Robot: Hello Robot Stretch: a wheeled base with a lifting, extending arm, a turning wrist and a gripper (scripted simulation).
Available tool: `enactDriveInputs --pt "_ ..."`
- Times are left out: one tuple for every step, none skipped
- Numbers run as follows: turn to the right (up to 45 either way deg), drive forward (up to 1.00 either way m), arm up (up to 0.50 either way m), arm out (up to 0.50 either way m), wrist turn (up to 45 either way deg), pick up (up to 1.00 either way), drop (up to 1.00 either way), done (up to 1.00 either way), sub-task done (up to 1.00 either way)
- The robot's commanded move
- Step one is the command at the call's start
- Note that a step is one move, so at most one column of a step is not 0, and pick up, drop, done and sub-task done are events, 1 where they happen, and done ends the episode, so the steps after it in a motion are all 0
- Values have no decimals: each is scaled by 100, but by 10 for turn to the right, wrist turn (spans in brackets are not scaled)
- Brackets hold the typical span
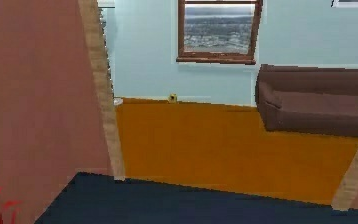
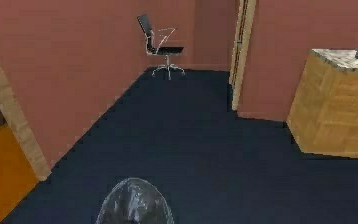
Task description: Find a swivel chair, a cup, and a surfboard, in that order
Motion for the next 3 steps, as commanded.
enactDriveInputs --pt "0 100 0 0 0 0 0 0 0" --pt "0 55 0 0 0 0 0 0 0" --pt "-270 0 0 0 0 0 0 0 0"
